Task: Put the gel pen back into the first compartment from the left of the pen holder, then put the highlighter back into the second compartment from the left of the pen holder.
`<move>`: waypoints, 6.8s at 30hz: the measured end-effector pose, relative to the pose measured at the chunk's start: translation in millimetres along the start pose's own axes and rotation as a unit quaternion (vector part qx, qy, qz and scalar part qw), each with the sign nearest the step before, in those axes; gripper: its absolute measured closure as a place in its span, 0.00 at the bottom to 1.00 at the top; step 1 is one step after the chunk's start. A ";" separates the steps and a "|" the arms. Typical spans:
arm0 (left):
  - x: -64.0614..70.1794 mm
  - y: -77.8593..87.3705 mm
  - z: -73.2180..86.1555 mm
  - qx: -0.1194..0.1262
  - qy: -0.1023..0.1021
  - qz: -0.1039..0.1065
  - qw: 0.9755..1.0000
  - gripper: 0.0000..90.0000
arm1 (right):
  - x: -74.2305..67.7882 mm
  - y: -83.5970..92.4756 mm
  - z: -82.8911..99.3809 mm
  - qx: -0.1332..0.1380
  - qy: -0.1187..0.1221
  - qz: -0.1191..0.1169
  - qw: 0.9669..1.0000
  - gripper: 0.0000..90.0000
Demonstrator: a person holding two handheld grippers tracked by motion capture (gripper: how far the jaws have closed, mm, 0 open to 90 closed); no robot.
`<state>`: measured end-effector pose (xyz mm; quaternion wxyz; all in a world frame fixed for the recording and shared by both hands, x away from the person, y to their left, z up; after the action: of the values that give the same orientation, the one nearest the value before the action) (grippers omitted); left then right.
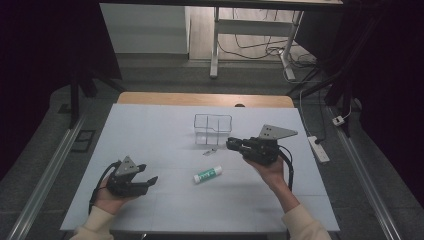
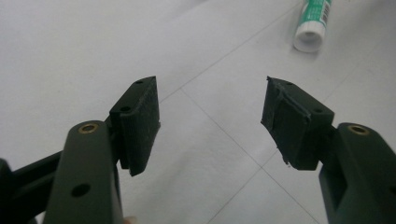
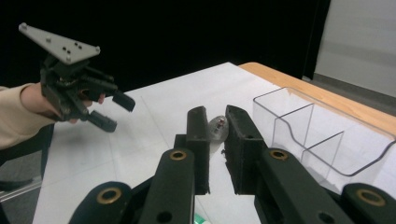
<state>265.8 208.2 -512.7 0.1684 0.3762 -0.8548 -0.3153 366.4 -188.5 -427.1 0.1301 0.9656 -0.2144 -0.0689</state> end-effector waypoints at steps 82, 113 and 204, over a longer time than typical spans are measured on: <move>-8.1 -2.0 1.0 -0.003 0.015 0.003 1.000 0.38 | 53.0 -70.2 -49.3 -0.050 -0.010 0.090 0.995 0.54; -8.0 -2.8 0.9 -0.004 0.015 0.003 1.000 0.38 | 40.3 -15.2 -3.0 -0.067 0.003 0.104 0.992 0.52; -8.8 -0.9 1.5 -0.003 0.011 0.001 1.000 0.37 | 91.1 -57.6 63.8 -0.344 -0.024 0.158 0.925 0.55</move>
<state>271.4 214.9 -514.8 0.1789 0.3786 -0.8524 -0.3132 459.1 -191.6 -511.4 0.4582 0.8132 -0.3300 -0.1404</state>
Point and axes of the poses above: each handheld gripper's, and its own axes: y roughly backward along the jaws, z roughly out of its underside, x roughly to its right, the point moved 1 cm from there along -y, roughly forward along the jaws, and after that the axes turned 3 degrees about z, right-handed, at the moved point
